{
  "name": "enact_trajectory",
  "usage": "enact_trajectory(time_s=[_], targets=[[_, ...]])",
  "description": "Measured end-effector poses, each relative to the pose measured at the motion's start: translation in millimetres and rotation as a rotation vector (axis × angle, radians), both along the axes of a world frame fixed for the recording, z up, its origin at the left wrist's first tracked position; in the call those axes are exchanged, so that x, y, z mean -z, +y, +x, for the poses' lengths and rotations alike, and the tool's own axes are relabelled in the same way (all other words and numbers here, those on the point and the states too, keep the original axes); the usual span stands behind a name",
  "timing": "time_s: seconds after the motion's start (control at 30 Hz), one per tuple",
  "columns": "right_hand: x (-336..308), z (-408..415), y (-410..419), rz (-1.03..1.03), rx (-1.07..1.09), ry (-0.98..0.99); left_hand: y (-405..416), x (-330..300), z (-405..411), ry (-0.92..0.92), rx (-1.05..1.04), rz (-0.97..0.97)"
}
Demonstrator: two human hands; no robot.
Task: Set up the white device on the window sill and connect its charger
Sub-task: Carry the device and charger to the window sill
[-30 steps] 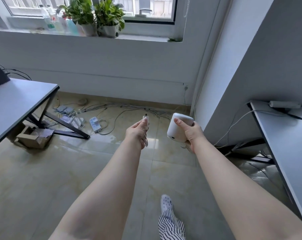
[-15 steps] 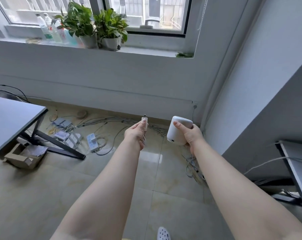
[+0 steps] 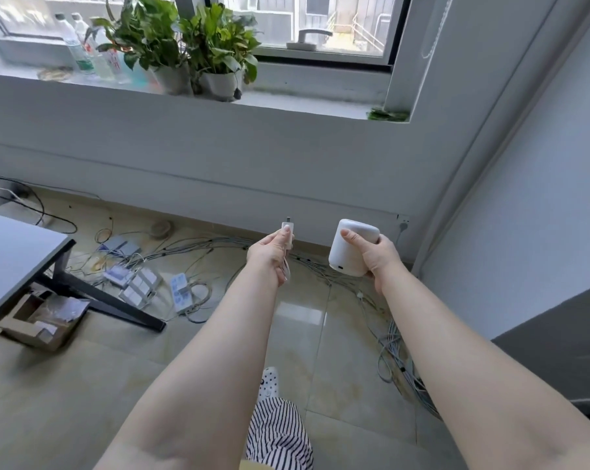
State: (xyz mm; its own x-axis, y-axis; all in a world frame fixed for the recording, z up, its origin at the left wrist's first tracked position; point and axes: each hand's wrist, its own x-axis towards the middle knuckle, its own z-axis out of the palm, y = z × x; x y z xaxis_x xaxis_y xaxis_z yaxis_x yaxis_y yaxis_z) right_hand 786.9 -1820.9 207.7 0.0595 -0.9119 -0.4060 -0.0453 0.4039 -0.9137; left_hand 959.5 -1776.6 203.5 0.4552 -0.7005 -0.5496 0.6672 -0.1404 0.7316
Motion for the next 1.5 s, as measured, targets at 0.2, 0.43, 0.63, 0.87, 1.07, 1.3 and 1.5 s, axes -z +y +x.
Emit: enact_trajectory(time_s=[0.2,0.43,0.63,0.87,1.07,1.3,1.5], targets=[[4,45,-83,-0.004,0.038,0.006,-87,1,46,0.043,0.043,0.009],[-6,112,-186,0.030,0.095,-0.022,-199,-16,115,0.007,0.118,-0.009],[-9,152,-257,0.037,0.129,-0.024,-282,-18,159,0.013,0.170,0.031],[-8,189,-344,0.014,0.125,-0.005,-366,-8,193,0.017,0.129,-0.007],[-6,219,-431,-0.006,0.093,-0.014,-449,-5,220,-0.037,0.107,-0.024],[-8,243,-528,-0.047,0.088,-0.009,-546,-12,235,-0.054,0.091,-0.036],[-3,252,-588,-0.084,0.131,0.034,-602,-6,242,-0.077,0.077,-0.001]])
